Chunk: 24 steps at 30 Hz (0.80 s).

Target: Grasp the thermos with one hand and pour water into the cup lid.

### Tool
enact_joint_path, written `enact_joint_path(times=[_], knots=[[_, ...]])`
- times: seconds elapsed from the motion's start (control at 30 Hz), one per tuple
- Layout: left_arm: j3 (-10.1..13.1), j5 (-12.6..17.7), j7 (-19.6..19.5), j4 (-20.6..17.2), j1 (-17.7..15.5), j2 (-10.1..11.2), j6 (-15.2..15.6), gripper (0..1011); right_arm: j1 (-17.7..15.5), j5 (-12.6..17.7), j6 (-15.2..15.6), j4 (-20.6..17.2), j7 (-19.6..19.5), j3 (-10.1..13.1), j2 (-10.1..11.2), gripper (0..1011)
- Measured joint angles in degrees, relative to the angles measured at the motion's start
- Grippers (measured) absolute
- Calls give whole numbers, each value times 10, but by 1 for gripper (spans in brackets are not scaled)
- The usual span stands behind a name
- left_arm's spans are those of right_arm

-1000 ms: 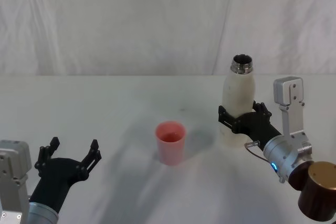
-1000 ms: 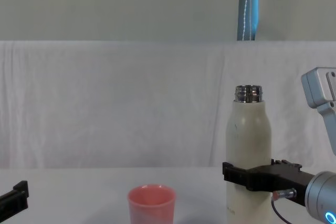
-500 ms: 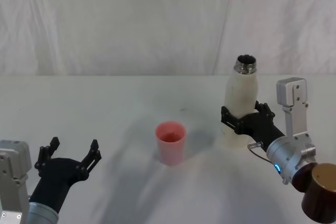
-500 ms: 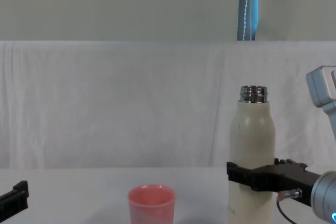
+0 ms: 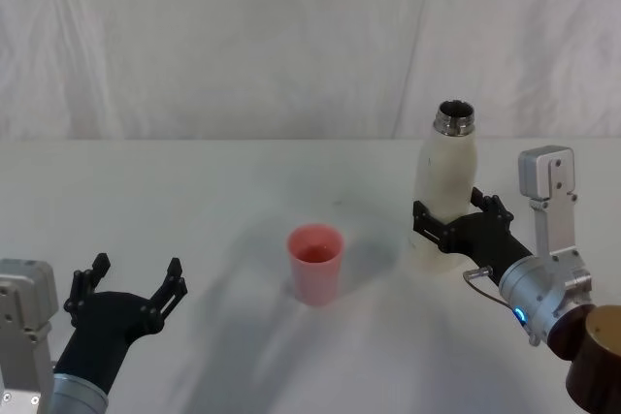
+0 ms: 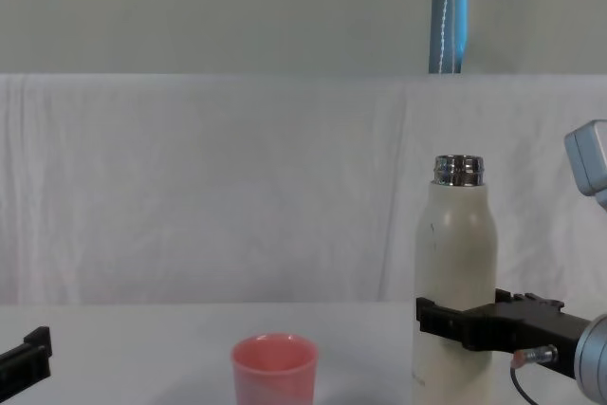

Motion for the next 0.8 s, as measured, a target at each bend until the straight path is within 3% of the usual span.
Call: enact_joint_path(times=[0.8], knots=[[0, 0, 0, 0, 0, 0, 0, 1001, -38, 22, 29, -56, 8, 3, 24, 1000]])
